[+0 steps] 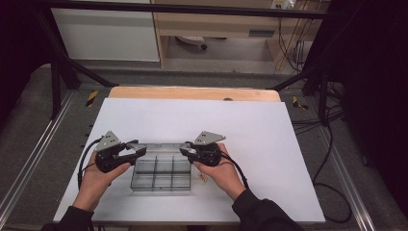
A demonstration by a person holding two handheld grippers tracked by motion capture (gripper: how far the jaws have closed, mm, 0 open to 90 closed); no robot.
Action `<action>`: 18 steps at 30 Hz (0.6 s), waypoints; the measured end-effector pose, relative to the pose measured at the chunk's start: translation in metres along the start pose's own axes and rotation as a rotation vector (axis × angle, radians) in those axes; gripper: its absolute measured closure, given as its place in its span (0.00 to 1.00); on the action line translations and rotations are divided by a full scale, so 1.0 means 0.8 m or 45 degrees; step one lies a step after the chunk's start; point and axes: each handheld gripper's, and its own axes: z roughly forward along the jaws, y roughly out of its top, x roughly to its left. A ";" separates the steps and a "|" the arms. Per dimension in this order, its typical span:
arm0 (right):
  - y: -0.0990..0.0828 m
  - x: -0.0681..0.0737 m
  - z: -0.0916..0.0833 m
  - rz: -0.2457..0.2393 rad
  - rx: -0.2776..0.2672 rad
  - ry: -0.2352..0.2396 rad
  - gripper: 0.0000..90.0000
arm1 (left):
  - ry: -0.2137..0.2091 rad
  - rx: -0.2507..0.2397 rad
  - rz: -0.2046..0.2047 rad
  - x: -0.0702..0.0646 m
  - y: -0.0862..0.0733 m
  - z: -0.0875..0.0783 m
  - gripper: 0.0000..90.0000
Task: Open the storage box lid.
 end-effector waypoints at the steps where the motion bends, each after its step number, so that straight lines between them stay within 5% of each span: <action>1: 0.000 0.000 0.000 0.003 -0.001 -0.001 0.72 | 0.001 -0.002 -0.005 0.000 0.000 0.000 0.57; 18: -0.001 -0.005 0.004 0.054 -0.031 -0.028 0.70 | 0.028 -0.014 -0.031 0.007 0.006 0.008 0.59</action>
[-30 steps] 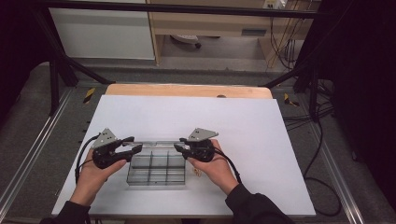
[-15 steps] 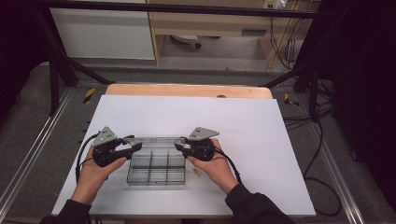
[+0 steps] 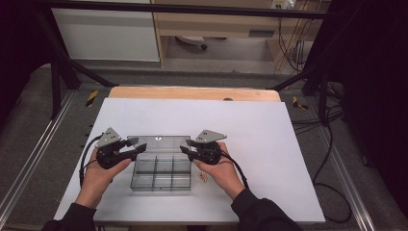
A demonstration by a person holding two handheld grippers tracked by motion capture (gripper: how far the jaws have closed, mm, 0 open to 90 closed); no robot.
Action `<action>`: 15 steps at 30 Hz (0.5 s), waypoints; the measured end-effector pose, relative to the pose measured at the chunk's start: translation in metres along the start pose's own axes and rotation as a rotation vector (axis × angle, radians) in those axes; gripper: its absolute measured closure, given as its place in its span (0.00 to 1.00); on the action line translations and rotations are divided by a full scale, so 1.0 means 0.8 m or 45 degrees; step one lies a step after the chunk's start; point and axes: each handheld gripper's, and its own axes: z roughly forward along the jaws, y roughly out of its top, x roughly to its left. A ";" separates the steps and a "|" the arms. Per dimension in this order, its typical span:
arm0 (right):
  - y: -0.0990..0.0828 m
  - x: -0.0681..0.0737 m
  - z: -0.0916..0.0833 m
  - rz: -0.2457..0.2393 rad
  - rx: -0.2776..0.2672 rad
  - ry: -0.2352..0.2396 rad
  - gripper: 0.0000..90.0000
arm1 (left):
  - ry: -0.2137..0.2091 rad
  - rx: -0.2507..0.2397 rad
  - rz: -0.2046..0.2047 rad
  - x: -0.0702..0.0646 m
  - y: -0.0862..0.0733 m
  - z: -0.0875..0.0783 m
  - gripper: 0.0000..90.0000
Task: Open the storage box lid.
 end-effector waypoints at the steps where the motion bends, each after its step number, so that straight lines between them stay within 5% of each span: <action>1: 0.000 0.000 0.001 0.005 -0.003 0.000 0.70 | 0.000 -0.005 -0.010 0.000 0.000 0.001 0.59; 15: -0.003 -0.008 0.011 0.077 -0.031 -0.007 0.71 | 0.036 -0.029 -0.052 0.009 0.004 0.013 0.61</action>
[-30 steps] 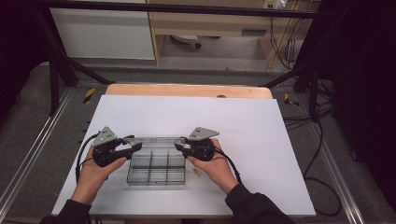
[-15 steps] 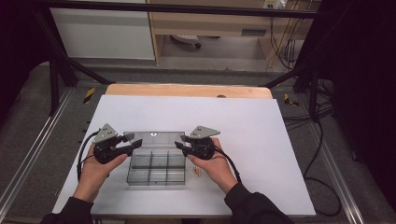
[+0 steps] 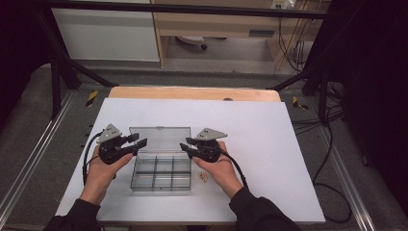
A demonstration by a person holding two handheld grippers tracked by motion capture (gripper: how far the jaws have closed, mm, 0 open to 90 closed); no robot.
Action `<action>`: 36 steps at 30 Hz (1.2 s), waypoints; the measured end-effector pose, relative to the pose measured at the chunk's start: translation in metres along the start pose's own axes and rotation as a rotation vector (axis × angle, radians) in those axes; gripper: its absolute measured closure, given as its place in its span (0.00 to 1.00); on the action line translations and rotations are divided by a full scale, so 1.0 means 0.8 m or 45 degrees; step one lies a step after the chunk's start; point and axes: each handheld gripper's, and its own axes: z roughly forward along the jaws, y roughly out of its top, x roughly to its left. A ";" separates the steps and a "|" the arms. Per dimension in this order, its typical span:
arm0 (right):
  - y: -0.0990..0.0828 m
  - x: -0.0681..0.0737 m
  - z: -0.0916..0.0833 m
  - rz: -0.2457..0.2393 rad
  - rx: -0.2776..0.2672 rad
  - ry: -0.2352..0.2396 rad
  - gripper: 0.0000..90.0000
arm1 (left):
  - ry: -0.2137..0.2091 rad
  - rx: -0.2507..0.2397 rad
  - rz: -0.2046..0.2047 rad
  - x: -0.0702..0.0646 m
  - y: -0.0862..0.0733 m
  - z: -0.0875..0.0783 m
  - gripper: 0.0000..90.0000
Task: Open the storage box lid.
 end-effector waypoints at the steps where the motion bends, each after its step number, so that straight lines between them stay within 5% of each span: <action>1: 0.000 0.000 0.001 0.003 -0.001 -0.001 0.71 | 0.003 -0.001 -0.001 0.000 0.000 0.001 0.62; 36: -0.005 -0.006 0.013 0.050 -0.056 -0.031 0.71 | 0.041 -0.029 -0.081 0.009 0.000 0.020 0.61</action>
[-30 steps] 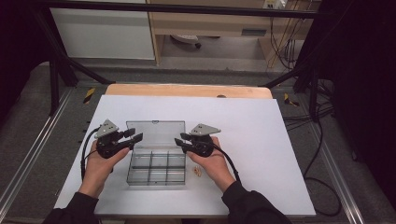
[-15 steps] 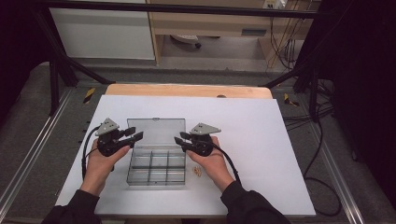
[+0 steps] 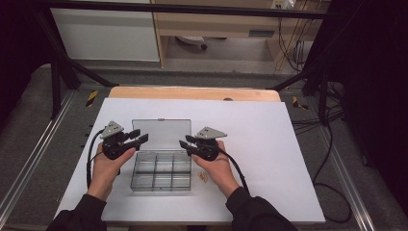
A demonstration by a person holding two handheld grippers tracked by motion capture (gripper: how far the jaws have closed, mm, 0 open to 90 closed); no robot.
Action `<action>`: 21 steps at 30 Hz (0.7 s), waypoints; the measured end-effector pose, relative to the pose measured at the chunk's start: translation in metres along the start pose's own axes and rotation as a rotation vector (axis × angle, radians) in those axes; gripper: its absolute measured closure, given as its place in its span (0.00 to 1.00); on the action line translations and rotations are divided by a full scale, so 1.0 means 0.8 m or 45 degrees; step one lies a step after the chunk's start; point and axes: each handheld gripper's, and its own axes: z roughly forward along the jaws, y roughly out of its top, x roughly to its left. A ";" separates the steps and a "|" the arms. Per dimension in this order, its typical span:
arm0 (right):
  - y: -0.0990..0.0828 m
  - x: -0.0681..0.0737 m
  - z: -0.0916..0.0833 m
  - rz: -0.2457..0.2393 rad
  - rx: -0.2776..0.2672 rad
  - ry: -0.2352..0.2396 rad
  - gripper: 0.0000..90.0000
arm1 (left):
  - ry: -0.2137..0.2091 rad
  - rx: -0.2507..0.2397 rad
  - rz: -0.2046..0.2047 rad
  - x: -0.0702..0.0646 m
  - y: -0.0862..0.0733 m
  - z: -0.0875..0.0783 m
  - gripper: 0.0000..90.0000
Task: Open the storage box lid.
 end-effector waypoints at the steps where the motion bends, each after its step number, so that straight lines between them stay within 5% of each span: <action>1: 0.000 0.000 0.001 0.002 -0.004 -0.001 0.71 | 0.001 -0.004 -0.005 0.000 0.000 0.001 0.61; 11: 0.000 0.001 0.004 -0.016 -0.003 -0.019 0.66 | 0.008 -0.007 -0.015 0.002 -0.001 0.005 0.61; 21: 0.000 0.001 0.008 -0.012 -0.006 -0.072 0.50 | 0.010 -0.003 -0.023 0.004 -0.001 0.007 0.60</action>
